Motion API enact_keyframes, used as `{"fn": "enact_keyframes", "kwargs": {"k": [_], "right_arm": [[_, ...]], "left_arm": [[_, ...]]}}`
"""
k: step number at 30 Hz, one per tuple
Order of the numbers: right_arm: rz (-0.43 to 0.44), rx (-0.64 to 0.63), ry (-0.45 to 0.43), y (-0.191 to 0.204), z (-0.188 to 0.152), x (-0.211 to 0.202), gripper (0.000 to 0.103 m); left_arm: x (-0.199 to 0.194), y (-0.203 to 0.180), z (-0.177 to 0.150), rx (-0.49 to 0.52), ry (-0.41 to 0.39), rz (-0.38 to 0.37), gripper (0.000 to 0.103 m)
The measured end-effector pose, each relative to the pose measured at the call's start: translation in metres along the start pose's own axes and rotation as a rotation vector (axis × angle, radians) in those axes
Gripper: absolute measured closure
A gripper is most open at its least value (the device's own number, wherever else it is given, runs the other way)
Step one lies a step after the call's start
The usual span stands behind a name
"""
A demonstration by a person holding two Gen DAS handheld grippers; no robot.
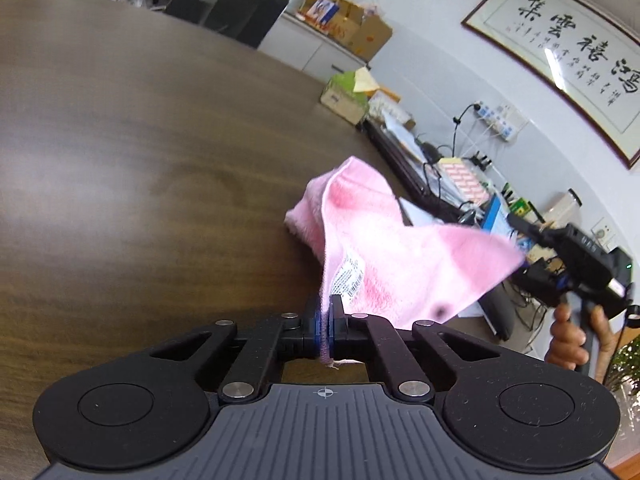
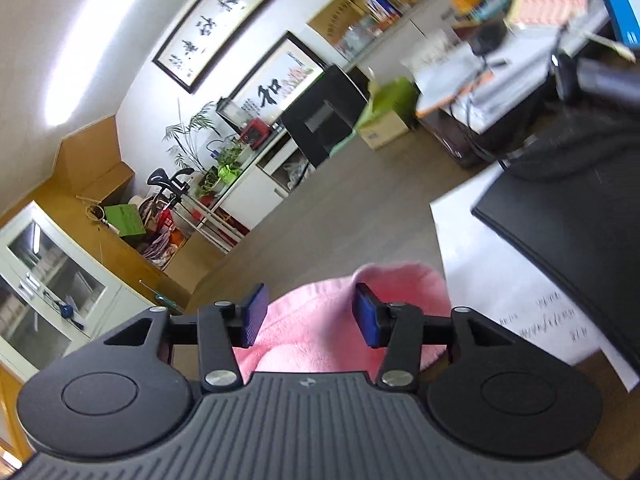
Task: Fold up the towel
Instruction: 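Raise and spread the towel between both tools, rolling them upward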
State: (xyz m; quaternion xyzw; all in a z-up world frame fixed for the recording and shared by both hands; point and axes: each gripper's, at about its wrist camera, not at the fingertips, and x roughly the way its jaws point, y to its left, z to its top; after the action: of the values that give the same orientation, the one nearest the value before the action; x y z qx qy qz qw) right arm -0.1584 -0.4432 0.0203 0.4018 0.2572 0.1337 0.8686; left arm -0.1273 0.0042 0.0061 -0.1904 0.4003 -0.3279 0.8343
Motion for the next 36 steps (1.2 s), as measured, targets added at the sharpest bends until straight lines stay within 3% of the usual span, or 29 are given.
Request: {"fn": "enact_keyframes", "kwargs": {"k": [4, 5, 6, 8, 13, 20, 22, 25, 31, 34, 36], "right_arm": [[-0.033, -0.020, 0.020, -0.002, -0.007, 0.001, 0.062], [-0.047, -0.033, 0.028, -0.001, -0.009, 0.001, 0.072], [-0.071, -0.048, 0.032, 0.000, -0.012, 0.001, 0.088], [-0.125, -0.079, 0.040, 0.004, -0.018, 0.000, 0.099], [-0.061, -0.117, -0.023, 0.034, -0.001, -0.002, 0.100], [0.043, -0.167, -0.116, 0.077, 0.024, -0.003, 0.100], [0.066, -0.178, -0.136, 0.092, 0.036, 0.004, 0.100], [0.070, -0.177, -0.144, 0.119, 0.085, 0.040, 0.100], [0.097, -0.238, -0.177, 0.178, 0.136, 0.123, 0.100], [0.109, -0.212, -0.143, 0.162, 0.120, 0.120, 0.100], [0.114, -0.191, -0.118, 0.149, 0.108, 0.116, 0.100]], "left_arm": [[0.005, 0.000, 0.003, -0.007, 0.011, 0.003, 0.101], [0.008, 0.000, 0.004, -0.012, 0.013, 0.004, 0.101], [0.012, 0.000, 0.006, -0.019, 0.015, 0.005, 0.101], [0.019, 0.002, 0.009, -0.036, 0.015, 0.004, 0.101], [0.015, 0.011, 0.015, -0.124, -0.033, -0.062, 0.101], [-0.010, 0.001, 0.069, -0.227, -0.233, -0.169, 0.101], [-0.026, 0.003, 0.096, -0.257, -0.306, -0.162, 0.101], [-0.046, 0.005, 0.145, -0.250, -0.410, -0.125, 0.101], [-0.068, 0.013, 0.235, -0.247, -0.515, -0.014, 0.101], [-0.089, 0.012, 0.248, -0.217, -0.566, 0.035, 0.101], [-0.102, 0.010, 0.239, -0.177, -0.589, 0.052, 0.101]]}}
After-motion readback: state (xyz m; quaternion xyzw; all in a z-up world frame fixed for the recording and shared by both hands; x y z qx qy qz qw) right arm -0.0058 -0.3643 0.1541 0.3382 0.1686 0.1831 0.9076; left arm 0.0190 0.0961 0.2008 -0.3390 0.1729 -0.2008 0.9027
